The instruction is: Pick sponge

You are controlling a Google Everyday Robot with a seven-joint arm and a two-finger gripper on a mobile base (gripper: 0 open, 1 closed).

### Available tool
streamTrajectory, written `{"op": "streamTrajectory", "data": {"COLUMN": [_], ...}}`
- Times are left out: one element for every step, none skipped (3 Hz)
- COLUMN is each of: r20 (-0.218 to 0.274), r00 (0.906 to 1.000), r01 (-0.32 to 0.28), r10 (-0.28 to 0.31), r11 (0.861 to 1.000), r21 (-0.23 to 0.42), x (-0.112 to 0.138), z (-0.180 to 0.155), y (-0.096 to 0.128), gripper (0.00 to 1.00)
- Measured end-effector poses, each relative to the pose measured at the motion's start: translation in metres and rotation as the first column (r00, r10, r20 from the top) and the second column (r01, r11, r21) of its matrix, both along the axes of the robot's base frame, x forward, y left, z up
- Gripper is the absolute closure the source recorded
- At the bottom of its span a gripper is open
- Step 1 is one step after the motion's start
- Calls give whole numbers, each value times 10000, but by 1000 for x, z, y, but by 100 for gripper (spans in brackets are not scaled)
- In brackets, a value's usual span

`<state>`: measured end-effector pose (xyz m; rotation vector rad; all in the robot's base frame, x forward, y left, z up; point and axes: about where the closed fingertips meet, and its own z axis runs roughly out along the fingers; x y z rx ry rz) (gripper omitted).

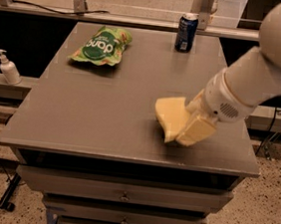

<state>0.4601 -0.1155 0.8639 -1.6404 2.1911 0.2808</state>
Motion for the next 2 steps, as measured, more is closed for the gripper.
{"op": "streamTrajectory", "data": {"r20": [727, 1211], "r00": [9971, 9923], "r01": [-257, -320], "r10": [234, 262], "r11": [9992, 9984], "r21": [309, 461], "x": [12, 17], "z": [82, 108], "y": [21, 25], "gripper": [100, 100]}}
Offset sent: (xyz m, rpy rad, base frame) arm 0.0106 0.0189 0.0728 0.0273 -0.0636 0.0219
